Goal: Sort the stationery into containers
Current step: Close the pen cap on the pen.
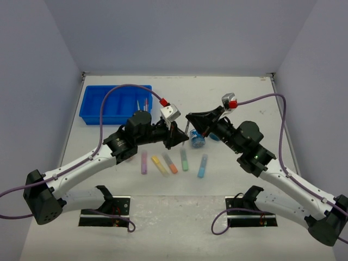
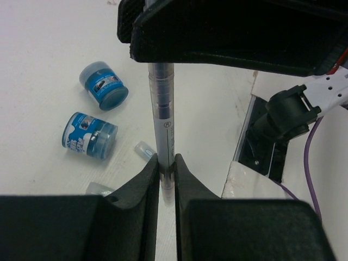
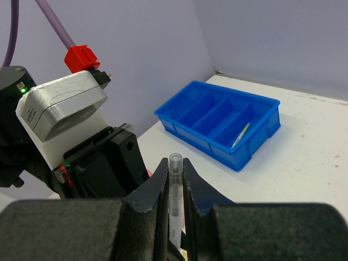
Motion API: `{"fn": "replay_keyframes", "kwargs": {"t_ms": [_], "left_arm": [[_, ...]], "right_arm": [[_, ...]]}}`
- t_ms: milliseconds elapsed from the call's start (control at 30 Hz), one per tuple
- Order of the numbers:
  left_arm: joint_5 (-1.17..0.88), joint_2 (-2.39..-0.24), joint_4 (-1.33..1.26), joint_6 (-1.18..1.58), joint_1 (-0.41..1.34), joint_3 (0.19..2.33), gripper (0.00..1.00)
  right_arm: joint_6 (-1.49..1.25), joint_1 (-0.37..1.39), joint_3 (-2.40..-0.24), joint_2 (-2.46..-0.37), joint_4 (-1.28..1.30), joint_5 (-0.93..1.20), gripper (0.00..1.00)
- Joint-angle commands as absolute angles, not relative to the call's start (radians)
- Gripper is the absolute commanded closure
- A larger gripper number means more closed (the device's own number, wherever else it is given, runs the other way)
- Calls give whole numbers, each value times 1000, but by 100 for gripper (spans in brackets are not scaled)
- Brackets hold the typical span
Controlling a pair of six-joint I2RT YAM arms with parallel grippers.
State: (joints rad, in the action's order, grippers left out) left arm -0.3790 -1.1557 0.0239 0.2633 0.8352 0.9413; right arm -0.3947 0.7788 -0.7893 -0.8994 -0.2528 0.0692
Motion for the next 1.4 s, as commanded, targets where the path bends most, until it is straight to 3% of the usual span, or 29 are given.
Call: {"fn": "replay_keyframes", "kwargs": {"t_ms": [0,433,1367], "left_arm": [[-303,-1069,-291,208,816,1063,100],[-369,-997,-361,28,798,1014,100],[-627,-1050,-504,179,796,839,98]], "right_arm": [[-413,797,-710,-981,-15,141,100],[-437,796,-795,-1068,173,279,100],[-506,779,-897,-867,130,43,100]]}}
